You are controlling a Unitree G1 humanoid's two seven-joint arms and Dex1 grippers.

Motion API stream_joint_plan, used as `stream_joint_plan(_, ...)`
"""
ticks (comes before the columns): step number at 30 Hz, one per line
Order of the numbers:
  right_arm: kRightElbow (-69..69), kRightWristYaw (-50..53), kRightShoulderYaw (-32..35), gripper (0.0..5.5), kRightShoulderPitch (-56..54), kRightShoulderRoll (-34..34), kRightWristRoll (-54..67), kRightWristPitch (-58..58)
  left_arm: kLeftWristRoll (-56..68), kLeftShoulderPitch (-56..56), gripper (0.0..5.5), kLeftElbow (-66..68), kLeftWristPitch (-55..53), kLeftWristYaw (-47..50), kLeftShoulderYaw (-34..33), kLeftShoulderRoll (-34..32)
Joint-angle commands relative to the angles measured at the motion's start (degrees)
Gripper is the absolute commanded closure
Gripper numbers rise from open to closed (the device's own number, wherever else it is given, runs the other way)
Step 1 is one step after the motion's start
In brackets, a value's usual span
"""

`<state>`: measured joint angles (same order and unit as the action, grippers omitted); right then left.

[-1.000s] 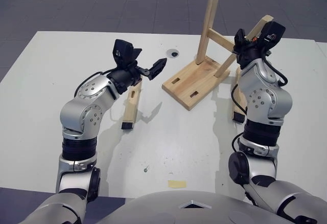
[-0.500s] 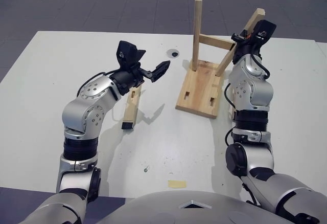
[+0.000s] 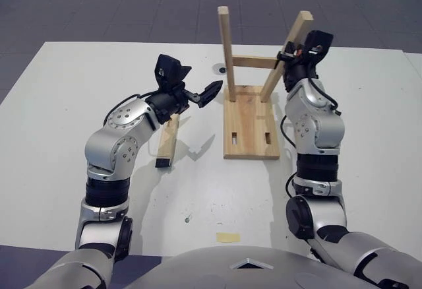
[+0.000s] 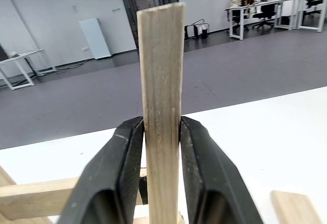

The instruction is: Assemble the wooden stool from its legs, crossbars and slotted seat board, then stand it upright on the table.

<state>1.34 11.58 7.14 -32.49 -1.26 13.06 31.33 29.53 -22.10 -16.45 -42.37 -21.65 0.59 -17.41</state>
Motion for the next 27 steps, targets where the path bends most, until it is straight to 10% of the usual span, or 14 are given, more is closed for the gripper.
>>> stream_joint_plan(1,1.05,-2.02,-2.38,4.51,2.23,-1.51,0.12,1.21,-0.41,1.24,0.10,-1.26,-0.21,0.31,-0.74,-0.49)
stream_joint_plan(17,31.17,-13.34,6.15,2.08,15.58,3.97,11.63,-5.08,1.74,4.14,0.10,-5.66,-2.17,0.05,-7.14,-4.21)
stream_joint_plan(27,23.47,6.57,15.39,0.30,26.30,2.44,-2.44,10.79,1.77,6.90,0.10,-5.58,-3.59,3.03,-9.36,-4.11)
